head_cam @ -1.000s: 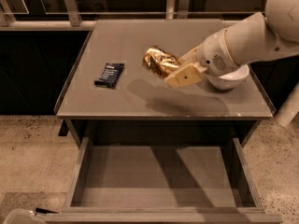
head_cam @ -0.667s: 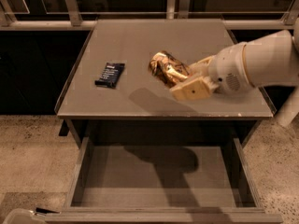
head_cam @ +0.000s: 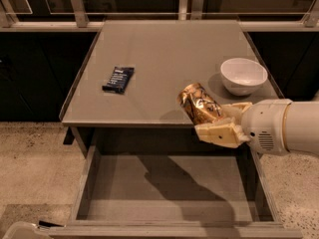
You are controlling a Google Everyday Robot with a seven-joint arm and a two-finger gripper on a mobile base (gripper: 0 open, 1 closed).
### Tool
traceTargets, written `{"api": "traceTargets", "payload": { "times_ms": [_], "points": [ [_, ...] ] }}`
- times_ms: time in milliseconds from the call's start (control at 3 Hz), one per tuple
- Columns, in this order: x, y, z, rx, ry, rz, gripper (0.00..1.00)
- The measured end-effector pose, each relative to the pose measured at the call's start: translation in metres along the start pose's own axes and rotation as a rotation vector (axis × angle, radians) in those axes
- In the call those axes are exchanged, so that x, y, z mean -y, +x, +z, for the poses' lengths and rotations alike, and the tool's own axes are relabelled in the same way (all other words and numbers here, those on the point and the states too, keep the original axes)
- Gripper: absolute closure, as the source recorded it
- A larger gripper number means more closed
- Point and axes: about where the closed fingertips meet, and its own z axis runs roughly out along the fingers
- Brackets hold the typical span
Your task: Place orange can into top drawer
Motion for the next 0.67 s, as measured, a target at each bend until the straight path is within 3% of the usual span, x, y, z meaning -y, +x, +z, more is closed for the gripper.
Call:
{"api": "traceTargets", "payload": {
  "times_ms": [333, 667],
  "points": [
    [-0.002, 0.0, 0.001, -0.001, -0.002, -0.002, 1.0],
    [-0.016, 0.027, 0.002, 0.01, 0.014, 0.047, 1.0]
  ]
}}
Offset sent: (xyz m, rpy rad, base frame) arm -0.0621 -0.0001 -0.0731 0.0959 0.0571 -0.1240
